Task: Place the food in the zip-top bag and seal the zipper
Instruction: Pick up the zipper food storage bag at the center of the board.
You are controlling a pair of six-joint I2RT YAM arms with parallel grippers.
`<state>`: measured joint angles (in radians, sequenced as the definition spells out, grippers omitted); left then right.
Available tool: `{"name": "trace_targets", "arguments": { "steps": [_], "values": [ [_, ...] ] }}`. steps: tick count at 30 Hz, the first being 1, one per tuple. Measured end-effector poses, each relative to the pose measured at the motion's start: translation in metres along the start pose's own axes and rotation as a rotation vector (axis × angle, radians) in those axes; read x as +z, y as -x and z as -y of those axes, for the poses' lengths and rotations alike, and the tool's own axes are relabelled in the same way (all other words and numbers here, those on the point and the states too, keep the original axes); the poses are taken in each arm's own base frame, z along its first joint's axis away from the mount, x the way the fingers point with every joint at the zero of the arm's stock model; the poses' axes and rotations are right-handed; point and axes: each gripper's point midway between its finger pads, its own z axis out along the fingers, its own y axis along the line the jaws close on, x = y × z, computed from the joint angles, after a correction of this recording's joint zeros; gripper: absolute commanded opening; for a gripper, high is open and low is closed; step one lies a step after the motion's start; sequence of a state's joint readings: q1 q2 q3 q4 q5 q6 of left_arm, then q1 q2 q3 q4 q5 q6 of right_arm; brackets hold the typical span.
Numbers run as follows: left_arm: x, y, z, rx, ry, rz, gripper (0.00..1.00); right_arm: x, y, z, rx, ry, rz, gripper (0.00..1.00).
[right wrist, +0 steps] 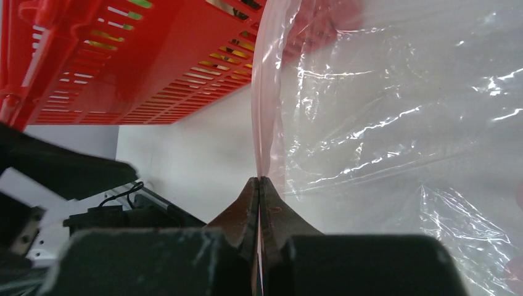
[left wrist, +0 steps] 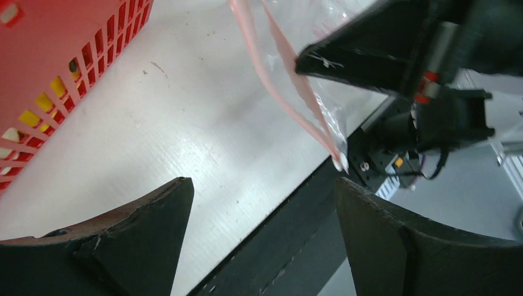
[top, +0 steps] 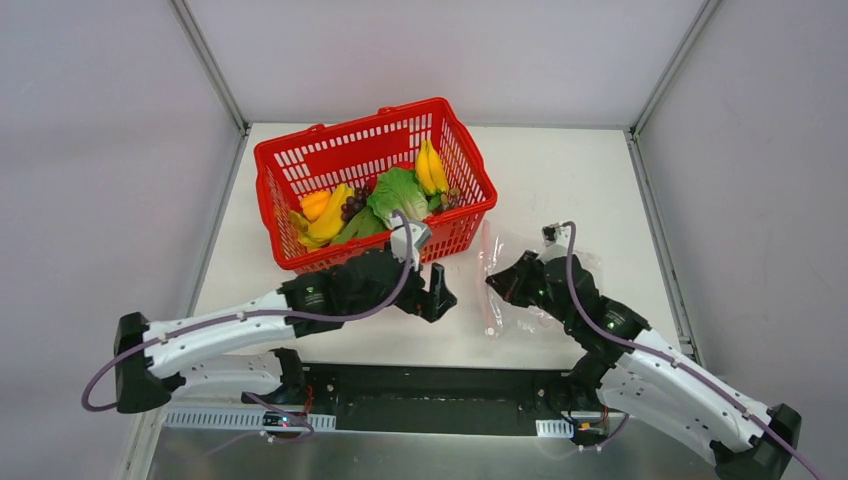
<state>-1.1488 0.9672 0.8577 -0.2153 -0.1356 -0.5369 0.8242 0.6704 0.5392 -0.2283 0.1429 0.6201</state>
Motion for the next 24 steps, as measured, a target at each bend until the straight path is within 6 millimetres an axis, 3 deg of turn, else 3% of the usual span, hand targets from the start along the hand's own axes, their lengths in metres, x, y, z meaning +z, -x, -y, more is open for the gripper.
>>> {"name": "trace_targets", "arguments": {
  "steps": [8, 14, 21, 24],
  "values": [
    [0.065, -0.013, 0.008, -0.117, 0.043, 0.016, 0.82, -0.029, 0.003, -0.013, -0.001, 0.054, -0.026, 0.00],
    [0.090, -0.017, 0.016, -0.178, 0.025, 0.026, 0.73, -0.044, 0.007, -0.019, -0.005, 0.059, -0.047, 0.00],
    [0.109, -0.019, 0.022, -0.211, 0.010, 0.034, 0.50, -0.055, 0.010, -0.022, -0.009, 0.044, -0.063, 0.00],
    [0.117, -0.016, 0.028, -0.219, -0.008, 0.036, 0.26, -0.059, 0.013, -0.024, -0.014, 0.026, -0.075, 0.00]
  ]
}}
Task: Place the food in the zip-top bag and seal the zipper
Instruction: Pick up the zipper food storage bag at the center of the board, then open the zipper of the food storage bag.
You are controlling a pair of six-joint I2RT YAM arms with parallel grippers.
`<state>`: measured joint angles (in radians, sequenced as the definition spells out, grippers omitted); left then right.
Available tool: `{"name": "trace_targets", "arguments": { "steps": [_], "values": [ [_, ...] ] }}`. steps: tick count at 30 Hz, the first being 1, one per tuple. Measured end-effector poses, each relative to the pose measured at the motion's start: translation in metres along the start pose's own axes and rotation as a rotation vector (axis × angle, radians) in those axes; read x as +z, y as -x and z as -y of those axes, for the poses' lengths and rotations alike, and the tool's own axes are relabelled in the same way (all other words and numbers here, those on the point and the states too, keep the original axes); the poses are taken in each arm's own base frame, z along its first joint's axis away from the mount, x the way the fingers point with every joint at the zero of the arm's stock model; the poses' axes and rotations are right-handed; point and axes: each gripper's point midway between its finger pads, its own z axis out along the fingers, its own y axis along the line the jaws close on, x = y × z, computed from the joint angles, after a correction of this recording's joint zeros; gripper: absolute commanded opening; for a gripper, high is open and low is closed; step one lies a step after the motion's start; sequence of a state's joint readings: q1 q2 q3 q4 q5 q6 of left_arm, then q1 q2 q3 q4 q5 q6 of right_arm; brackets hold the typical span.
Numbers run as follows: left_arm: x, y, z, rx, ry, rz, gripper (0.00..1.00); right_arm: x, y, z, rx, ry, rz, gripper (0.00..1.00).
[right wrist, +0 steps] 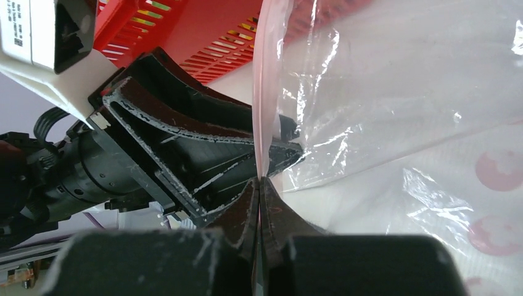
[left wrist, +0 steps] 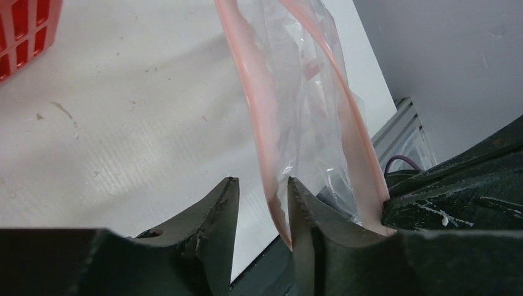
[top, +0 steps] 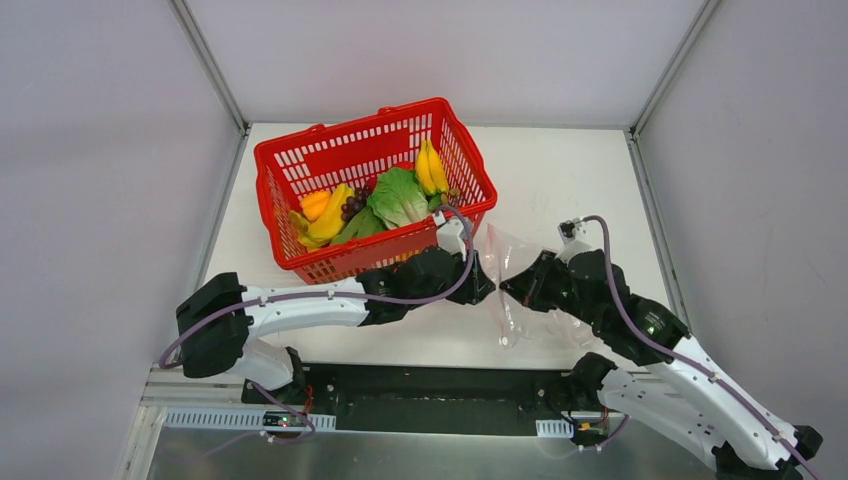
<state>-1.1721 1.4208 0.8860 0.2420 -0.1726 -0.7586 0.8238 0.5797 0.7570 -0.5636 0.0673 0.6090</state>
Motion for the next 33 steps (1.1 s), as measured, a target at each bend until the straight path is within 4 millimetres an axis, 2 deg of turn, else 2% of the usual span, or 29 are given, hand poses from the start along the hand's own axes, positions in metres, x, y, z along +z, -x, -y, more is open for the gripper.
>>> {"name": "trace_targets", "arguments": {
  "steps": [1, 4, 11, 14, 16, 18, 19, 22, 29, 33],
  "values": [
    [0.001, 0.000, 0.002, -0.001, -0.011, 0.000, 0.22, -0.001, 0.001, 0.000, -0.002, -0.008, -0.003, 0.00],
    [0.004, 0.001, 0.006, 0.002, -0.025, 0.000, 0.00, -0.004, 0.004, 0.002, -0.014, -0.062, -0.024, 0.01],
    [0.005, 0.016, 0.017, 0.036, -0.005, -0.003, 0.00, -0.017, 0.019, 0.008, -0.052, -0.243, -0.075, 0.01],
    [0.004, 0.031, 0.027, 0.065, -0.001, 0.007, 0.00, -0.022, 0.025, 0.008, -0.070, -0.305, -0.096, 0.09],
    [0.003, 0.039, 0.033, 0.077, -0.004, 0.013, 0.00, -0.024, 0.027, 0.010, -0.080, -0.333, -0.106, 0.10],
    [0.003, 0.044, 0.038, 0.085, -0.010, 0.018, 0.00, -0.027, 0.027, 0.012, -0.085, -0.355, -0.112, 0.25],
    [0.003, 0.046, 0.041, 0.084, -0.015, 0.019, 0.00, -0.028, 0.028, 0.013, -0.085, -0.364, -0.109, 0.26],
    [0.007, 0.046, 0.046, 0.085, -0.025, 0.011, 0.00, -0.030, 0.031, 0.016, -0.080, -0.378, -0.085, 0.33],
    [0.014, 0.037, 0.047, 0.090, -0.031, -0.023, 0.00, -0.032, 0.047, 0.009, -0.037, -0.348, 0.005, 0.34],
    [0.013, 0.037, 0.051, 0.092, -0.036, -0.030, 0.00, -0.028, 0.053, 0.005, -0.029, -0.340, 0.036, 0.46]
  ]
}}
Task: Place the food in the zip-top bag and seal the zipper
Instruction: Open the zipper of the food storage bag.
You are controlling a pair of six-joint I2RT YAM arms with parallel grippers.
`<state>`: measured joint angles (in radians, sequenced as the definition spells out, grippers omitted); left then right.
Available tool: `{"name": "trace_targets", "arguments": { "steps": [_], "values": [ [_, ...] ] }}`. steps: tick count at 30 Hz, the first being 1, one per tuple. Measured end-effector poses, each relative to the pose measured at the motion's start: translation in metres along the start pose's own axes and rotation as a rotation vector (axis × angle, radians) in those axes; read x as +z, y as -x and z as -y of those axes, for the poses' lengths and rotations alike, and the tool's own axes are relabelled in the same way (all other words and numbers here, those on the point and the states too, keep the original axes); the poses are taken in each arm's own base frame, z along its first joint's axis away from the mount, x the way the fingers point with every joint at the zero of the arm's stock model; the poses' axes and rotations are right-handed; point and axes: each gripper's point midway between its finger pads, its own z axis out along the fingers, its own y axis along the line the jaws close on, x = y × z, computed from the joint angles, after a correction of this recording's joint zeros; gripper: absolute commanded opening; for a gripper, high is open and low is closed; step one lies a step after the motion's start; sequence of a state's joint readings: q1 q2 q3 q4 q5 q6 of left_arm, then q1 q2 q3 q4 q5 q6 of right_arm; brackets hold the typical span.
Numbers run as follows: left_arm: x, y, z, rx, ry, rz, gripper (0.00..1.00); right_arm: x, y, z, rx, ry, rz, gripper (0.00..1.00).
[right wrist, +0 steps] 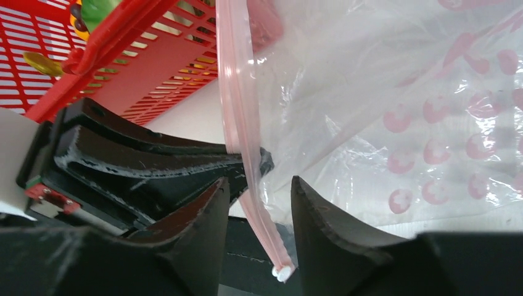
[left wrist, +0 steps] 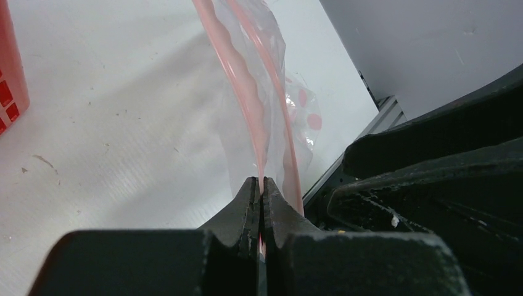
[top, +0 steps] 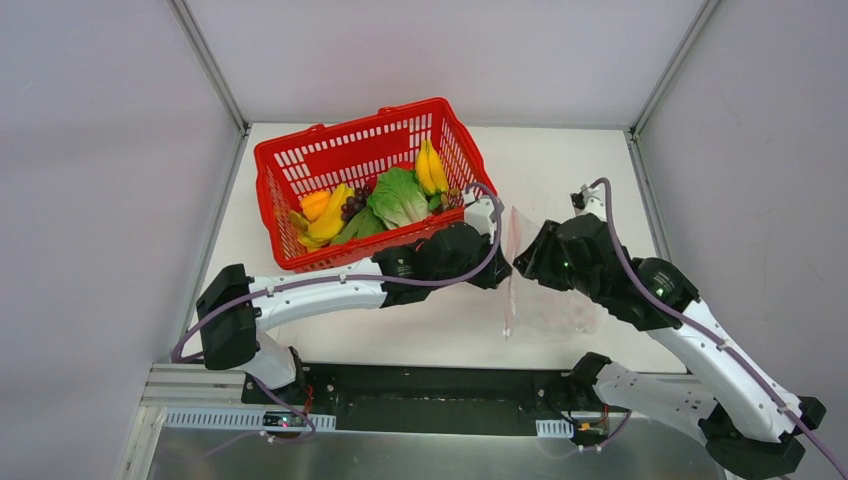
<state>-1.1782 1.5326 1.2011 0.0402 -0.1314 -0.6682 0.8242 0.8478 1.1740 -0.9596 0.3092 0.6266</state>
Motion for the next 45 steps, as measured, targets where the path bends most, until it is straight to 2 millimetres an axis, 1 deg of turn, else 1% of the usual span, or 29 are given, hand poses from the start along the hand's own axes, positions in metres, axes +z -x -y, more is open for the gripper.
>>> {"name": "trace_targets", "arguments": {
  "steps": [3, 5, 7, 9, 11, 13, 16, 21, 23, 25, 26, 28, 32, 33, 35, 36, 41, 43, 45],
  "values": [
    [0.000, 0.000, 0.001, 0.000, -0.004, -0.001, 0.00, 0.004, 0.003, -0.005, 0.002, 0.008, 0.008, 0.47],
    [0.000, -0.001, 0.003, 0.000, -0.011, -0.006, 0.00, 0.008, 0.003, -0.007, 0.000, 0.005, 0.007, 0.41],
    [0.000, -0.001, 0.004, 0.001, -0.018, -0.010, 0.00, 0.014, 0.004, -0.007, -0.008, -0.013, 0.007, 0.38],
    [0.000, -0.001, 0.005, 0.003, -0.021, -0.013, 0.00, 0.020, 0.004, -0.006, -0.018, -0.038, 0.011, 0.38],
    [0.000, -0.001, 0.006, 0.003, -0.024, -0.014, 0.00, 0.025, 0.005, -0.003, -0.028, -0.059, 0.020, 0.35],
    [0.000, -0.001, 0.006, 0.006, -0.026, -0.016, 0.00, 0.027, 0.007, -0.001, -0.038, -0.074, 0.031, 0.32],
    [0.000, -0.002, 0.007, 0.009, -0.030, -0.019, 0.00, 0.031, 0.011, 0.002, -0.054, -0.099, 0.052, 0.31],
    [0.000, -0.002, 0.005, 0.027, -0.028, -0.021, 0.00, 0.038, 0.011, 0.007, -0.078, -0.140, 0.051, 0.27],
    [-0.001, -0.004, 0.003, 0.031, -0.019, -0.025, 0.00, 0.038, 0.009, 0.009, -0.087, -0.149, 0.044, 0.20],
    [-0.001, -0.004, 0.001, 0.035, -0.011, -0.027, 0.00, 0.036, 0.009, 0.011, -0.100, -0.149, 0.043, 0.16],
    [-0.001, -0.005, 0.001, 0.036, -0.009, -0.029, 0.00, 0.035, 0.009, 0.011, -0.107, -0.148, 0.043, 0.16],
    [-0.001, -0.005, 0.001, 0.038, -0.009, -0.030, 0.00, 0.035, 0.008, 0.013, -0.123, -0.149, 0.033, 0.21],
    [-0.001, -0.007, -0.003, 0.056, 0.004, -0.036, 0.00, 0.040, -0.003, 0.015, -0.158, -0.166, -0.024, 0.21],
    [-0.001, -0.007, -0.004, 0.059, 0.006, -0.037, 0.00, 0.042, -0.005, 0.014, -0.160, -0.164, -0.033, 0.20],
    [-0.001, -0.007, -0.005, 0.066, 0.010, -0.037, 0.00, 0.044, -0.010, 0.016, -0.161, -0.163, -0.049, 0.06],
    [-0.002, -0.007, -0.006, 0.071, 0.014, -0.038, 0.00, 0.045, -0.013, 0.018, -0.160, -0.163, -0.054, 0.00],
    [-0.005, -0.004, -0.017, 0.089, 0.061, -0.041, 0.00, 0.037, -0.015, 0.022, -0.157, -0.166, -0.067, 0.00],
    [-0.006, -0.002, -0.027, 0.092, 0.102, -0.036, 0.00, 0.029, -0.013, 0.024, -0.170, -0.186, -0.080, 0.00],
    [-0.008, 0.003, -0.043, 0.094, 0.158, -0.024, 0.00, 0.017, -0.006, 0.024, -0.182, -0.200, -0.084, 0.00]
  ]
}}
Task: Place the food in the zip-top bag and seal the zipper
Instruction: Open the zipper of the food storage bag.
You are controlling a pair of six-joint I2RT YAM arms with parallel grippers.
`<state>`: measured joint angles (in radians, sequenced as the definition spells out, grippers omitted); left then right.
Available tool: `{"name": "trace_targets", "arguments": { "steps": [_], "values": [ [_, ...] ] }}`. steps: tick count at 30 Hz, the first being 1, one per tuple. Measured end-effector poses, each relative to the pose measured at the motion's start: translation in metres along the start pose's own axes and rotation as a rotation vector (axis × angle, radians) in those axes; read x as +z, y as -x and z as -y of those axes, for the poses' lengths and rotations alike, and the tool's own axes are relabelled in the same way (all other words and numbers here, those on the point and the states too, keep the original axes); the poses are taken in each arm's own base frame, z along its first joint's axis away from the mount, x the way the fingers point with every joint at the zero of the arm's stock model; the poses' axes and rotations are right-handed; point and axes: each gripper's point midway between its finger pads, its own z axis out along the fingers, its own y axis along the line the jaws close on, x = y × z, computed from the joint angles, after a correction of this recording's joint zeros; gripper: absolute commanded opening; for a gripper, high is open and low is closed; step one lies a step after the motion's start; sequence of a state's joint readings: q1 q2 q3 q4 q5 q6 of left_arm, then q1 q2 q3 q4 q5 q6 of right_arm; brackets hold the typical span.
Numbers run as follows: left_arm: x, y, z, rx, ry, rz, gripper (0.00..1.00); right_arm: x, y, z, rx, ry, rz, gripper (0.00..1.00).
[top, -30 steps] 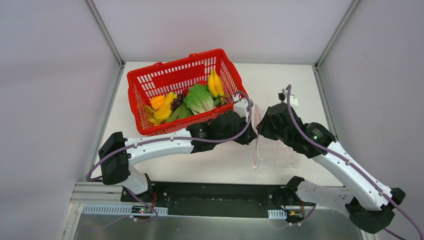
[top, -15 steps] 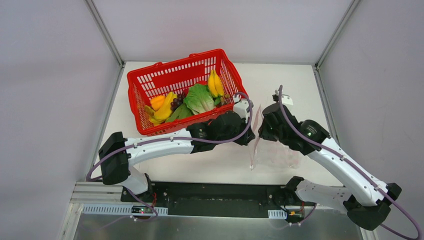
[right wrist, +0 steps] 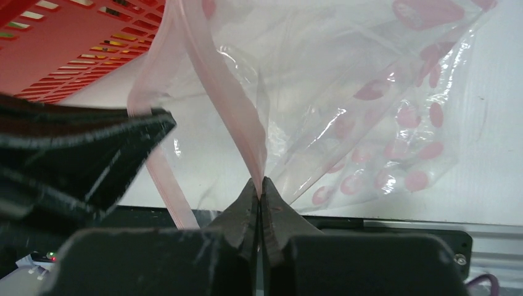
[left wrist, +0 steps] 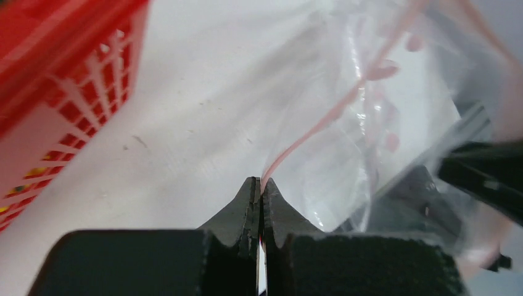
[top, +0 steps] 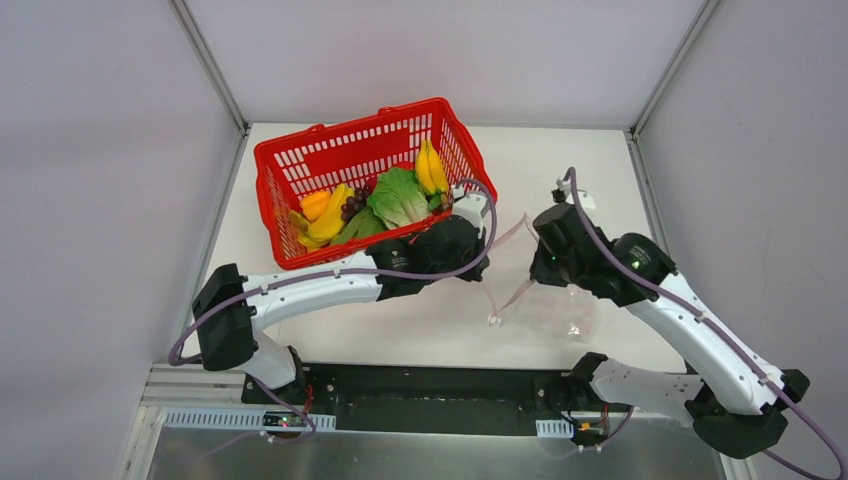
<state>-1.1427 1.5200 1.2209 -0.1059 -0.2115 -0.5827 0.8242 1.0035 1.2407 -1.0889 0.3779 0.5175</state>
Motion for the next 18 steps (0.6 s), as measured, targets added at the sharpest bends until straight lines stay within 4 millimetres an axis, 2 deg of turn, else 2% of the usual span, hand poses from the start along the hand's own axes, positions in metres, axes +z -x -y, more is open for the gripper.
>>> {"name": "trace_targets", "arguments": {
  "steps": [6, 11, 14, 16, 18],
  "values": [
    [0.001, 0.009, -0.032, 0.008, 0.115, 0.026, 0.00, -0.039, 0.005, 0.014, -0.031, -0.021, -0.041, 0.00],
    [0.003, 0.011, -0.031, 0.023, 0.131, 0.007, 0.00, -0.047, -0.009, 0.016, -0.050, -0.006, -0.112, 0.00],
    [0.006, 0.014, -0.025, 0.021, 0.115, 0.006, 0.02, -0.047, -0.007, 0.015, -0.044, 0.000, -0.102, 0.01],
    [0.006, 0.012, -0.022, 0.019, 0.099, -0.002, 0.16, -0.044, -0.002, 0.016, -0.035, -0.012, -0.073, 0.01],
    [0.006, 0.010, -0.019, 0.021, 0.081, -0.014, 0.36, -0.038, -0.001, 0.019, -0.030, -0.032, -0.051, 0.01]
  ]
}}
